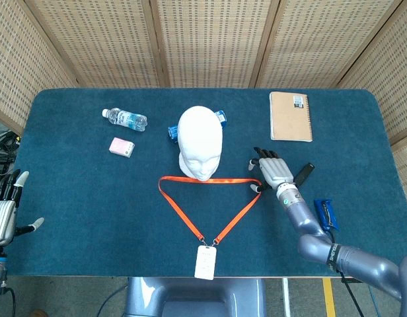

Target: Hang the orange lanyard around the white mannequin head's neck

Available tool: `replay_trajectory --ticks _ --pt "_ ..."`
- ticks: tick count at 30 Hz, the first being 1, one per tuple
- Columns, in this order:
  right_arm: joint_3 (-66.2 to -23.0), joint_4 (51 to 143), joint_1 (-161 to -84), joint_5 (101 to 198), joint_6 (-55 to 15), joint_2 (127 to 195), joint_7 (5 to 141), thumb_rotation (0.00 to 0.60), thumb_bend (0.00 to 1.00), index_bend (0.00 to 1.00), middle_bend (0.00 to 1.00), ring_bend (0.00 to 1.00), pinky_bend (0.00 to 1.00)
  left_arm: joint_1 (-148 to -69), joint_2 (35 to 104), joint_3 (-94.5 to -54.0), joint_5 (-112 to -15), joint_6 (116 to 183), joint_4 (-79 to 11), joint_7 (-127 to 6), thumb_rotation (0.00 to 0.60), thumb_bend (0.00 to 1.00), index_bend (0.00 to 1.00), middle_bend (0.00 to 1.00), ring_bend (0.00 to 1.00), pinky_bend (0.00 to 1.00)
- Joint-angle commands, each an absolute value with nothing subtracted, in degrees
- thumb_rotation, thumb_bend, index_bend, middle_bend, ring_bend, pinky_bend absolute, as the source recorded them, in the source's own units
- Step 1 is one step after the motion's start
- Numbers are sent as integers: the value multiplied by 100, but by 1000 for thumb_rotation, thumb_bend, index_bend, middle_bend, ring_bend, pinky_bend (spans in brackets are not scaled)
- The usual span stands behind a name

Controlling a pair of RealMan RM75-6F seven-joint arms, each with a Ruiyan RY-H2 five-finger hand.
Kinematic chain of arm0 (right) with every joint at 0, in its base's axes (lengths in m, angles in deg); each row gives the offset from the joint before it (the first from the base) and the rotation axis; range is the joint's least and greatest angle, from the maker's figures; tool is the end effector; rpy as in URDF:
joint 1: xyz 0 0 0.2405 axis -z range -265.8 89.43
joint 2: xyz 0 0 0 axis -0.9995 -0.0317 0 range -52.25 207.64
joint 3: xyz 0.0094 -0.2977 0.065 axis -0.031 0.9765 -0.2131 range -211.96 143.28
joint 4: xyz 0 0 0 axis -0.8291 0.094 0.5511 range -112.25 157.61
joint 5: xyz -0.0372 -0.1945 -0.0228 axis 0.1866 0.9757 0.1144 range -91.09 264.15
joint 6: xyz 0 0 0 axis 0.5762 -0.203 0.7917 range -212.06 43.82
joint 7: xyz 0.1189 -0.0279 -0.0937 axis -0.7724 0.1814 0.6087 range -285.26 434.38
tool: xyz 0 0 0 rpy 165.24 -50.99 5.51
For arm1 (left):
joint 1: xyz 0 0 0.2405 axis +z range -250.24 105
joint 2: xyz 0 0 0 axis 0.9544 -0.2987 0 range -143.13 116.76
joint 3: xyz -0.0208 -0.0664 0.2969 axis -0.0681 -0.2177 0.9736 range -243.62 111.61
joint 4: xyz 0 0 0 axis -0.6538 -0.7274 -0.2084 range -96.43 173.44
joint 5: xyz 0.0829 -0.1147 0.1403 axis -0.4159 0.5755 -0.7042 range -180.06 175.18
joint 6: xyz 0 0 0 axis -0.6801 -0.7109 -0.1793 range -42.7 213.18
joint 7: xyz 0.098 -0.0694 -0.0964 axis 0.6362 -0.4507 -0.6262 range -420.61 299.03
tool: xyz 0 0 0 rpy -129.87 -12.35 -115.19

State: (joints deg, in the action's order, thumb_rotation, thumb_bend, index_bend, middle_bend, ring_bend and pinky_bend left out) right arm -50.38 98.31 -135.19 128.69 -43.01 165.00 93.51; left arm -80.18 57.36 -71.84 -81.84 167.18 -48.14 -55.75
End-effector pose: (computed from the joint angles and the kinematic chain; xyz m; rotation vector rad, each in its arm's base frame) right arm -0.2129 -0.4404 0.0053 1.6822 -1.2651 0.7605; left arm -0.3676 0.2216 0.1648 -1.3305 -0.8806 -0.8304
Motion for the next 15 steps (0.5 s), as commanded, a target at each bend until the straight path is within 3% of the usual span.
replay_trajectory --ticks 1,15 --pt "-4923 9501 -13763 12290 -4138 16920 9693 600 466 402 0 0 0 -8017 5721 -7183 -8153 16688 -4788 -5620 600 0 0 0 0 0" --pt "-4752 8871 -13914 11935 -3935 17371 9979 600 508 467 0 0 0 -8024 5707 -7185 -8131 16684 -4748 -5678 600 0 0 0 0 0"
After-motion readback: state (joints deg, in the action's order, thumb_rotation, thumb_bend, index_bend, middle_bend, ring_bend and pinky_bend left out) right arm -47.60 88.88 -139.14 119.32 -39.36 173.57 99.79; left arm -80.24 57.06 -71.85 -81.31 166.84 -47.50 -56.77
